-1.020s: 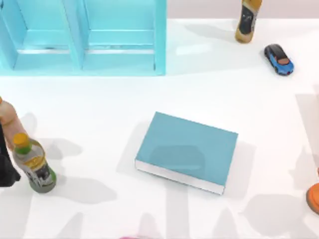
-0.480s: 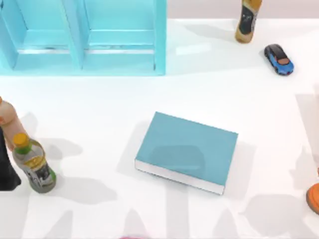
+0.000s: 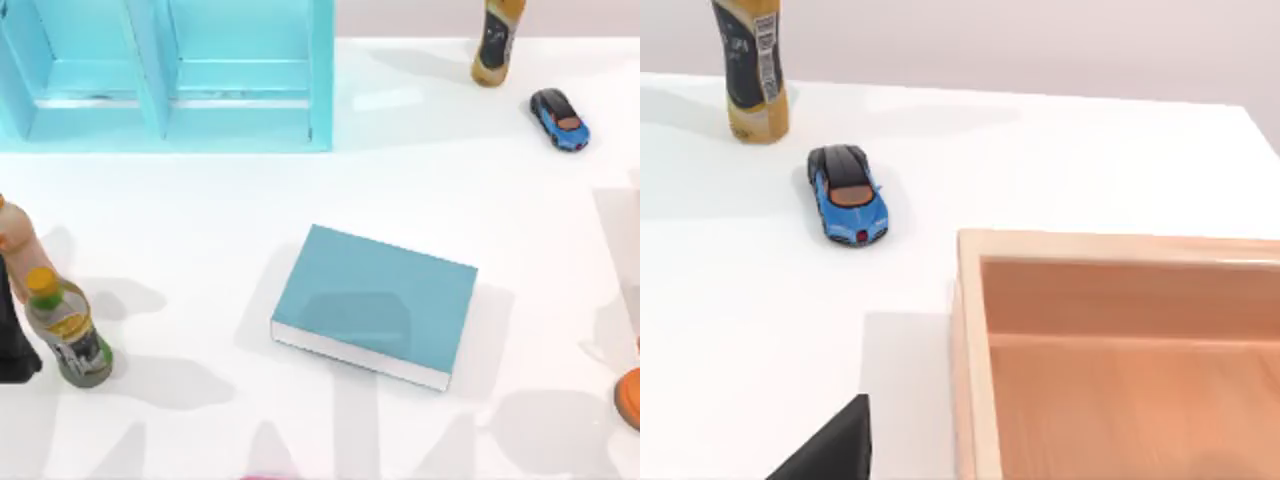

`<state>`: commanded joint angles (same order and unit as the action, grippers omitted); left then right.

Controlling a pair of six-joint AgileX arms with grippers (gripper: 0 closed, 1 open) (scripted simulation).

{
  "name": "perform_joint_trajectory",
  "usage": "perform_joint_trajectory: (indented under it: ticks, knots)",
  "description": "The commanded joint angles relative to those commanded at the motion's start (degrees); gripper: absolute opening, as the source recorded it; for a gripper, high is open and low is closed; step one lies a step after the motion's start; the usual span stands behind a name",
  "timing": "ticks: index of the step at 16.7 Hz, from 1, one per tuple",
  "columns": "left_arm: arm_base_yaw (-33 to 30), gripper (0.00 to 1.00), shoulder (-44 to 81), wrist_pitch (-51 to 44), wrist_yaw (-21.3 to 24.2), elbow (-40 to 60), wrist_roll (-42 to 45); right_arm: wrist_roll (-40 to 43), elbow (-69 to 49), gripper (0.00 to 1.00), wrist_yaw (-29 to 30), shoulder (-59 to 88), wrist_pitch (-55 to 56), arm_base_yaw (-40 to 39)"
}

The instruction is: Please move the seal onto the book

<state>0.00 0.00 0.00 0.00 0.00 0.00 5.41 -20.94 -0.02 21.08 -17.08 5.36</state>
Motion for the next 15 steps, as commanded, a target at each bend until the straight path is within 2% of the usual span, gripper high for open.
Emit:
perform_joint_trajectory:
  ticks: [9, 15]
  knots:
    - [0.0, 1.00, 0.0, 0.0, 0.0, 0.0, 0.0, 10.4, -44.7, 1.00, -0.2, 54.3, -36.8, 10.9]
    - [0.0, 1.00, 0.0, 0.0, 0.0, 0.0, 0.0, 16.0, -68.2, 1.00, -0.1, 79.7, -55.3, 16.8]
